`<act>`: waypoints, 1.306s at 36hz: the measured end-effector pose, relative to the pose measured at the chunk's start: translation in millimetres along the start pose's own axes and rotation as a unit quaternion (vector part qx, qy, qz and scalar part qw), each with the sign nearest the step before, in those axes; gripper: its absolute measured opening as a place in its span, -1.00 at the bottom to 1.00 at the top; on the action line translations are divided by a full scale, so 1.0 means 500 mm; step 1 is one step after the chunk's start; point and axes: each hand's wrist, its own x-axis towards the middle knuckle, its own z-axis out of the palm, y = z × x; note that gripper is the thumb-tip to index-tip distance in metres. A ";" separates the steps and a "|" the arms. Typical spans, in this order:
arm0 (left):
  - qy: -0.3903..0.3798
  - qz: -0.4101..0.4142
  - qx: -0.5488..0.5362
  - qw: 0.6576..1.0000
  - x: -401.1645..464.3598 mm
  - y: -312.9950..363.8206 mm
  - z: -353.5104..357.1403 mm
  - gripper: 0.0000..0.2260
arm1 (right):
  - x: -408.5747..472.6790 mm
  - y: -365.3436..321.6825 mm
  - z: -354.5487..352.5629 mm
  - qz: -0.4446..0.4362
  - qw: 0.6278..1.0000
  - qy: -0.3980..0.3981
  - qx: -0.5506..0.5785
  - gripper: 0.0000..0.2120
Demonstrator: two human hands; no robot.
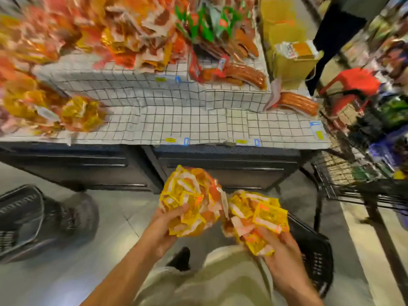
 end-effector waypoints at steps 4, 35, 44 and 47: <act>0.009 0.015 -0.045 0.999 -0.019 0.053 -0.143 -0.47 | -0.013 0.053 0.125 0.011 0.999 -0.030 -0.009 -0.58; 0.295 0.183 -0.201 0.916 -0.126 0.341 -0.626 -0.74 | 0.097 0.155 0.884 0.071 0.949 -0.255 -0.171 -0.61; 0.312 0.186 -0.161 0.918 0.042 0.545 -0.647 -0.68 | 0.231 0.086 1.045 0.078 0.957 -0.229 -0.162 -0.65; 0.289 0.172 -0.126 0.933 0.106 0.622 -0.636 -0.68 | 0.258 0.067 1.073 0.060 0.966 -0.209 -0.141 -0.69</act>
